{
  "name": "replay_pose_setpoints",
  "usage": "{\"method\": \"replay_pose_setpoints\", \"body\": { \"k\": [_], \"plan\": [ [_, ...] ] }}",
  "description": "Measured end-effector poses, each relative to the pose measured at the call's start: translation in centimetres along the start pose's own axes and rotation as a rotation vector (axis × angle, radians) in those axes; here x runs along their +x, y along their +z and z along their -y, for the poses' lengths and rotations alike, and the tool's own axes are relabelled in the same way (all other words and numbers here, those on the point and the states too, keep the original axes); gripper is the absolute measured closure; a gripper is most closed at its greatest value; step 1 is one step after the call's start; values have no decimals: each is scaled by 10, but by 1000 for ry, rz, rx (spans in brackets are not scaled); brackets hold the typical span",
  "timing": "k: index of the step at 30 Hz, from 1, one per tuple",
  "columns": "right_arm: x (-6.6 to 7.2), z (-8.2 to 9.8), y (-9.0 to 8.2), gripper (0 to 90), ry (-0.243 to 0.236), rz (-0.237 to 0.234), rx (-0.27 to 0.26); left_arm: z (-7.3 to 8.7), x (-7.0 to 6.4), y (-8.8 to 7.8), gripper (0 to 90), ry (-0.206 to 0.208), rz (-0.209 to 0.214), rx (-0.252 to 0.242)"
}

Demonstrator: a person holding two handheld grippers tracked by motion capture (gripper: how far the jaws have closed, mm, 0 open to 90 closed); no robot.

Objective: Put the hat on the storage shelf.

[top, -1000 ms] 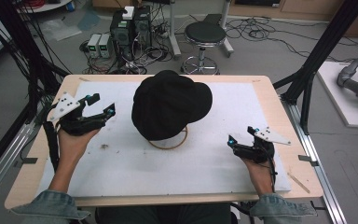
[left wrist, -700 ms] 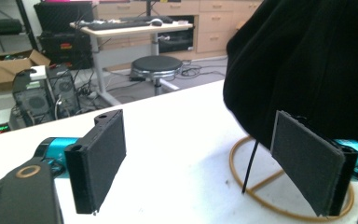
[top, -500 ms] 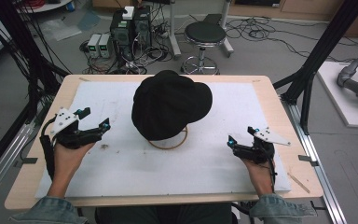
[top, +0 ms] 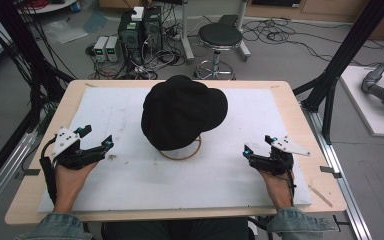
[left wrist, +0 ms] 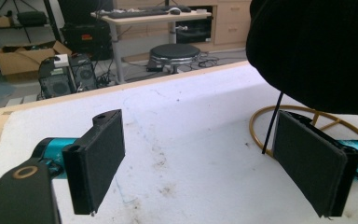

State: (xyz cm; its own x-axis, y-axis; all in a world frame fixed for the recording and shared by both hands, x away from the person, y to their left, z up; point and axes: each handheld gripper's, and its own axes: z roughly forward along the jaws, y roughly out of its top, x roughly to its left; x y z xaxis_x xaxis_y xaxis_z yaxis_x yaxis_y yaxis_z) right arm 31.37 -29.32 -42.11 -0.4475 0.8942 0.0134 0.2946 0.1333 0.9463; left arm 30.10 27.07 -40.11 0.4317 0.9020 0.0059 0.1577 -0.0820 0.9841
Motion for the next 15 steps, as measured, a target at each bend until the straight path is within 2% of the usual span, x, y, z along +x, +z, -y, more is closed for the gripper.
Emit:
{"method": "replay_pose_setpoints", "body": {
  "k": [10, 15],
  "plan": [
    [0, 0, 0, 124, 0, 3, 4, 4, -2, 5, 177, 19, 7, 12],
    [1, 0, -1, 124, 0, 3, 7, 7, 0, 7, 177, 13, 11, 18]
  ]
}}
